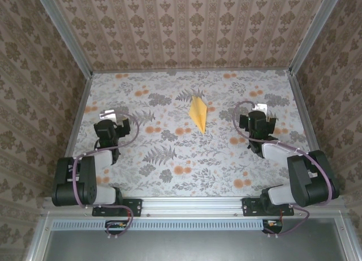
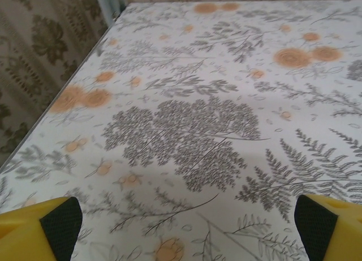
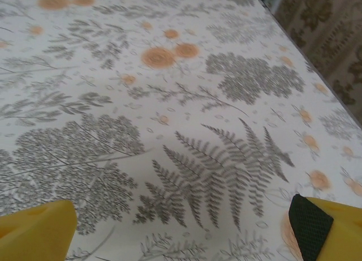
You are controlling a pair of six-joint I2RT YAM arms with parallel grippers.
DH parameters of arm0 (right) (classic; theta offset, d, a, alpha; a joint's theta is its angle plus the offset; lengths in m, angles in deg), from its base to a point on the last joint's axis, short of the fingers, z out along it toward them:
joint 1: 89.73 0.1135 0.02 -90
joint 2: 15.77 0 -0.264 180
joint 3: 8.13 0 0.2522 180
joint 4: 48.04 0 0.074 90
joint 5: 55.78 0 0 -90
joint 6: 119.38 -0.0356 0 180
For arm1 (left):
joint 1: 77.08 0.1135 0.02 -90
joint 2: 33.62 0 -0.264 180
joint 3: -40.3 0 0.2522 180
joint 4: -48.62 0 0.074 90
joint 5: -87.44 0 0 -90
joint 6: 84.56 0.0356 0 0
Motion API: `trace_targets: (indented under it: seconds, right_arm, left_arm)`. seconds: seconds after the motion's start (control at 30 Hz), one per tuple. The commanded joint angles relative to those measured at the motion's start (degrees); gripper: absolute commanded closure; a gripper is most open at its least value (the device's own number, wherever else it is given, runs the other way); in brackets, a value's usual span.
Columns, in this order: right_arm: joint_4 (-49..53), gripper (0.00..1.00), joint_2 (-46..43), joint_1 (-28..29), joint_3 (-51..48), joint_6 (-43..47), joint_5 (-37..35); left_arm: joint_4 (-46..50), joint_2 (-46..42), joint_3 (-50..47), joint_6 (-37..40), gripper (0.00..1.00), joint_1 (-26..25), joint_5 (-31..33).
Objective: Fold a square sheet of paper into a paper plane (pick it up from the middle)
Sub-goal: Reset both arms
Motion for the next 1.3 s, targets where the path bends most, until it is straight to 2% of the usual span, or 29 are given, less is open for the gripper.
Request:
trace_targets:
  seconds: [0.0,0.17,0.4,0.63,0.8,1.03,1.27]
  right_arm:
    - [-12.0,0.0,0.3,-1.4,-2.1,4.4,7.6]
    - [-19.5,0.0,2.4,-4.5,-5.1,3.9,13.7]
    - [-27.4,0.0,8.9,-5.9,-6.4,4.1,17.9]
    - [-25.3,0.0,8.9,-6.2,-5.4,3.2,17.1]
    - [-24.9,0.0,9.0,-6.5,-5.1,2.9,17.3]
    - [-24.8,0.0,9.0,-6.5,-5.1,2.8,17.4]
    - [-24.8,0.0,8.9,-6.5,-5.1,2.9,17.4]
  left_arm:
    - [-15.2,3.1,-3.2,2.2,0.0,0.8,-6.0]
    - [-18.8,6.1,-3.7,2.4,0.0,1.1,-7.4]
    - [-20.4,8.9,-3.3,2.6,0.0,0.8,-6.8]
    - [-7.8,8.9,3.4,3.1,0.0,-0.5,-3.6]
    - [-8.6,9.0,3.1,3.8,0.0,-1.7,-1.2]
    - [-7.3,9.0,3.7,4.0,0.0,-1.1,-4.0]
    - [-7.3,9.1,3.8,4.0,0.0,-1.0,-4.0]
